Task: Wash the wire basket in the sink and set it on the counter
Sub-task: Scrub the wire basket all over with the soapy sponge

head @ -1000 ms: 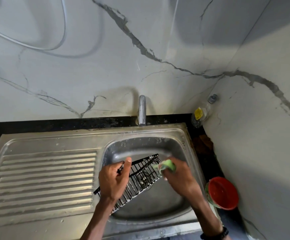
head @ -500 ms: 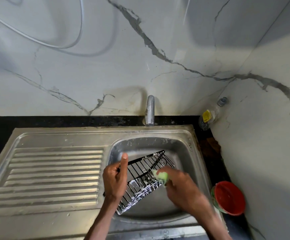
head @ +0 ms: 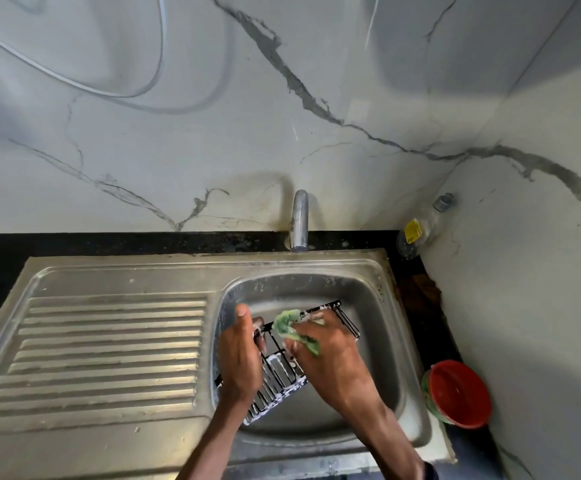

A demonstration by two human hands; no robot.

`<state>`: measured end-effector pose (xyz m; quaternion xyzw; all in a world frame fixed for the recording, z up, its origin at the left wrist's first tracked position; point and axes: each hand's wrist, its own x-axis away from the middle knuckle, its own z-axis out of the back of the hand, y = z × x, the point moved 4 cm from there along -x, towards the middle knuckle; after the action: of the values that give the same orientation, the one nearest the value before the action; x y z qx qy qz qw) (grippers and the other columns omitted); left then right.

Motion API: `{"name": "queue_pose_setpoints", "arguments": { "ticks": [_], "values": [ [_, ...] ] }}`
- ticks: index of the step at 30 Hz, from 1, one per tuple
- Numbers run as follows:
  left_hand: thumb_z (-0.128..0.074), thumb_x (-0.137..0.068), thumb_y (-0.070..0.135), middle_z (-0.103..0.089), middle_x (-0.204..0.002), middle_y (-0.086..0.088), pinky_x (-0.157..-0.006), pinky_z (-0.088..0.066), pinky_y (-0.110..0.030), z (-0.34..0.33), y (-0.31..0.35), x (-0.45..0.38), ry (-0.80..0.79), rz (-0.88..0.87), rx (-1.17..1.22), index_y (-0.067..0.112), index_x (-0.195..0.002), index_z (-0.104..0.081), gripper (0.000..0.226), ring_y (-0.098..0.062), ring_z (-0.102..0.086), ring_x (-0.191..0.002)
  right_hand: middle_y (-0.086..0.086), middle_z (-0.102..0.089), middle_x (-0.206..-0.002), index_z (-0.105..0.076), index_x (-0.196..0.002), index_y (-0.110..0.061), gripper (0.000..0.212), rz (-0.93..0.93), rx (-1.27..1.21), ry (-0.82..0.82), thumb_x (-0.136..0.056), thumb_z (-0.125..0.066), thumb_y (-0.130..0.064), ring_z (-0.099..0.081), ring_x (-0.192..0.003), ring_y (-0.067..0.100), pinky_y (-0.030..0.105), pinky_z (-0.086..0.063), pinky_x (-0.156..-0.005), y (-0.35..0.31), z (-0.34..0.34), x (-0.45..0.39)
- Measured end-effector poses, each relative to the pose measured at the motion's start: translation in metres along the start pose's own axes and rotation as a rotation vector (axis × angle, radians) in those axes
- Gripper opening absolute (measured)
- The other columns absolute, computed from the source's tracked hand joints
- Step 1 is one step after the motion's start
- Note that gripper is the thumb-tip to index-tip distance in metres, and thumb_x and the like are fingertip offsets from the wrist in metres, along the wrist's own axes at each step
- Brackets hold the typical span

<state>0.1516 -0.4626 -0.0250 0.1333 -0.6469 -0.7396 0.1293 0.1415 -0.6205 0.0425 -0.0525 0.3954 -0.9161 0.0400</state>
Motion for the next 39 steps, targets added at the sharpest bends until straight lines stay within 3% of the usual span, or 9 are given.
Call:
{"name": "queue_pose_setpoints", "arguments": {
  "ticks": [4,6,9,14,17,21,26,31,39],
  "values": [
    [-0.016,-0.091,0.087,-0.050,-0.044,-0.010,-0.039,-0.037,-0.033,0.002,-0.006,0.001,0.065,0.018,-0.041,0.003,-0.062,-0.055,0.097,-0.018,-0.044,-0.036,-0.019,-0.051,-0.098,-0.055,-0.109,-0.051,0.025,0.034,0.091,-0.158,-0.096,-0.067,-0.034,-0.055,-0.082,-0.008,0.000,-0.037,-0.072,0.004,0.018,0.011],
    [-0.017,-0.092,0.086,-0.047,-0.044,-0.018,-0.034,-0.036,-0.037,0.002,-0.008,-0.001,0.054,0.017,-0.052,-0.002,-0.061,-0.052,0.100,-0.020,-0.041,-0.035,-0.014,-0.056,-0.094,-0.061,-0.093,-0.040,0.009,-0.022,0.216,-0.233,-0.093,-0.070,-0.037,-0.055,-0.078,-0.002,0.006,-0.037,-0.067,0.009,0.028,0.014],
    [-0.018,-0.094,0.083,-0.044,-0.044,-0.021,-0.035,-0.032,-0.030,0.002,-0.011,-0.004,0.036,-0.005,-0.104,-0.004,-0.060,-0.048,0.099,-0.022,-0.038,-0.033,-0.004,-0.068,-0.100,-0.073,-0.087,-0.016,0.022,-0.053,0.293,-0.117,-0.092,-0.070,-0.037,-0.062,-0.083,0.012,0.015,-0.043,-0.067,0.012,0.035,0.013],
    [-0.021,-0.099,0.077,-0.055,-0.046,-0.008,-0.044,-0.045,-0.041,-0.005,-0.015,-0.007,-0.033,0.025,-0.103,0.007,-0.065,-0.060,0.087,-0.028,-0.051,-0.041,-0.003,-0.073,-0.103,-0.075,-0.104,-0.021,0.015,0.200,0.165,0.179,-0.090,-0.070,-0.024,-0.066,-0.093,0.015,0.029,-0.056,-0.081,-0.025,0.011,0.003],
    [-0.021,-0.102,0.073,-0.060,-0.056,-0.013,-0.052,-0.049,-0.047,-0.003,-0.012,-0.011,-0.067,0.036,-0.058,0.009,-0.073,-0.062,0.081,-0.033,-0.056,-0.051,-0.004,-0.068,-0.115,-0.073,-0.107,-0.027,0.026,0.287,0.242,0.108,-0.088,-0.070,-0.011,-0.059,-0.105,0.018,0.028,-0.057,-0.076,-0.031,-0.014,0.004],
    [-0.023,-0.098,0.077,-0.050,-0.052,-0.016,-0.049,-0.038,-0.032,0.003,-0.008,-0.013,-0.069,0.039,-0.003,0.001,-0.066,-0.054,0.088,-0.027,-0.046,-0.045,-0.008,-0.058,-0.131,-0.067,-0.114,-0.035,0.043,0.324,0.283,0.002,-0.085,-0.067,-0.003,-0.053,-0.114,0.024,0.033,-0.058,-0.074,-0.014,-0.027,0.025],
    [-0.018,-0.101,0.073,-0.044,-0.045,-0.018,-0.037,-0.037,-0.042,0.000,-0.006,0.001,-0.088,-0.058,-0.082,0.006,-0.056,-0.048,0.086,-0.033,-0.043,-0.038,-0.020,-0.066,-0.106,-0.077,-0.096,-0.030,0.015,0.192,0.041,-0.145,-0.085,-0.067,-0.026,-0.061,-0.101,0.001,0.022,-0.054,-0.085,0.008,-0.004,0.047],
    [-0.023,-0.106,0.064,-0.045,-0.043,-0.011,-0.032,-0.035,-0.041,-0.006,0.012,0.005,-0.128,-0.163,-0.119,0.021,-0.062,-0.054,0.069,-0.020,-0.044,-0.032,-0.018,-0.069,-0.112,-0.078,-0.108,-0.030,0.019,0.159,-0.097,0.197,-0.091,-0.070,-0.025,-0.067,-0.104,0.000,0.018,-0.053,-0.090,-0.006,0.021,0.028],
    [-0.026,-0.103,0.071,-0.033,-0.037,-0.005,-0.033,-0.030,-0.027,0.001,0.017,0.006,-0.109,-0.185,-0.070,0.009,-0.059,-0.046,0.079,-0.017,-0.032,-0.028,0.001,-0.065,-0.129,-0.073,-0.126,-0.017,0.034,0.335,0.013,0.310,-0.095,-0.065,-0.004,-0.054,-0.125,0.010,0.016,-0.043,-0.105,0.023,-0.012,0.019]
  ]
}}
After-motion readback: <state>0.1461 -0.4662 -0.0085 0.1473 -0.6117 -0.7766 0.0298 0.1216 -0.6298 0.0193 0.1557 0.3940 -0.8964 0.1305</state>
